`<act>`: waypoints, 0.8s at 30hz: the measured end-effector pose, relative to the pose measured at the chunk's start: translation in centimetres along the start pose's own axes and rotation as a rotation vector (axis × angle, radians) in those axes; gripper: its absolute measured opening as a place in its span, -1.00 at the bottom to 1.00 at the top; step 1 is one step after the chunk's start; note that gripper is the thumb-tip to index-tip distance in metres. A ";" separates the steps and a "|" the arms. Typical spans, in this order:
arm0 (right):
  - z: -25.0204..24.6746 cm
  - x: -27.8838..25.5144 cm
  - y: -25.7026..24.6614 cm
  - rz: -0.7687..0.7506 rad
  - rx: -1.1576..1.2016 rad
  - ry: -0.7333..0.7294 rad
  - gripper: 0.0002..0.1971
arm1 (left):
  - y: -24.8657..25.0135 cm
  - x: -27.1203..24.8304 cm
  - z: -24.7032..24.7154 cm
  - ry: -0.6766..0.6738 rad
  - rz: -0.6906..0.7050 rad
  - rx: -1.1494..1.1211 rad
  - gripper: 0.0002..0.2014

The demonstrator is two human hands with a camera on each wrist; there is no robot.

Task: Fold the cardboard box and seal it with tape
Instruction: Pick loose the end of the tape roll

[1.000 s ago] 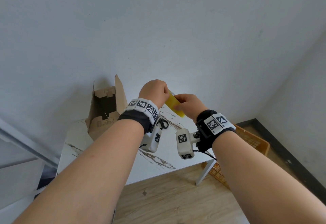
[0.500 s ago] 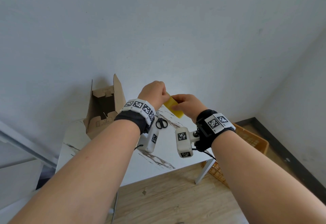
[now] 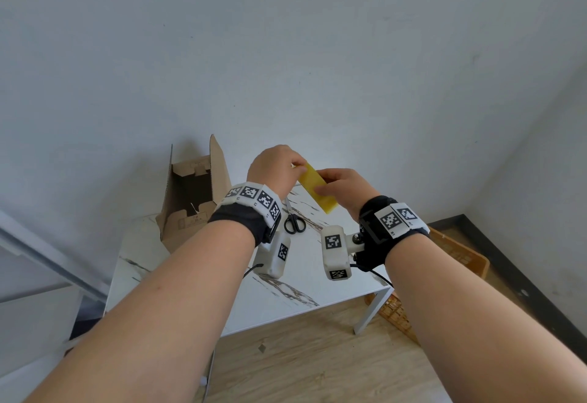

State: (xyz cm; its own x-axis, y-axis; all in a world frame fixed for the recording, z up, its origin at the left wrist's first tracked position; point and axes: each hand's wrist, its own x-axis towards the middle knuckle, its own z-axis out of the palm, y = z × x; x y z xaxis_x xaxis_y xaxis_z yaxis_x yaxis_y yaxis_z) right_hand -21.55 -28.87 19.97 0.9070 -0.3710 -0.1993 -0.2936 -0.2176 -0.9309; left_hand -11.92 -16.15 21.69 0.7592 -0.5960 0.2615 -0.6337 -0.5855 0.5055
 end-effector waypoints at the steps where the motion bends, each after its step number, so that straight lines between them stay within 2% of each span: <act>1: 0.0 0.0 0.1 0.001 -0.007 -0.001 -0.64 | 0.2 -0.1 0.0 0.010 0.018 0.018 -0.82; 8: -0.2 -0.3 0.1 -0.008 -0.029 -0.019 -0.64 | 1.3 -0.2 -0.1 0.038 0.085 0.150 -0.82; 13: -0.5 -0.3 0.2 -0.010 0.018 -0.017 -0.65 | 1.6 0.0 0.2 -0.040 0.082 0.229 -0.79; 16: -0.8 -0.2 0.3 -0.010 0.034 -0.017 -0.67 | 1.6 -0.1 0.3 -0.119 0.065 0.193 -0.84; 24: -1.0 -0.1 0.1 -0.022 -0.055 0.030 -0.74 | 1.9 0.0 -0.3 -0.204 -0.064 0.025 -0.88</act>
State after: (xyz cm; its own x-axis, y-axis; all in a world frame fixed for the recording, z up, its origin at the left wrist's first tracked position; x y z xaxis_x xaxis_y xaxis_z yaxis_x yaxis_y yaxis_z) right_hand -22.00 -29.78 20.17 0.9041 -0.3926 -0.1687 -0.2904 -0.2750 -0.9165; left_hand -13.10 -17.10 22.85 0.7541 -0.6543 0.0561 -0.5901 -0.6378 0.4949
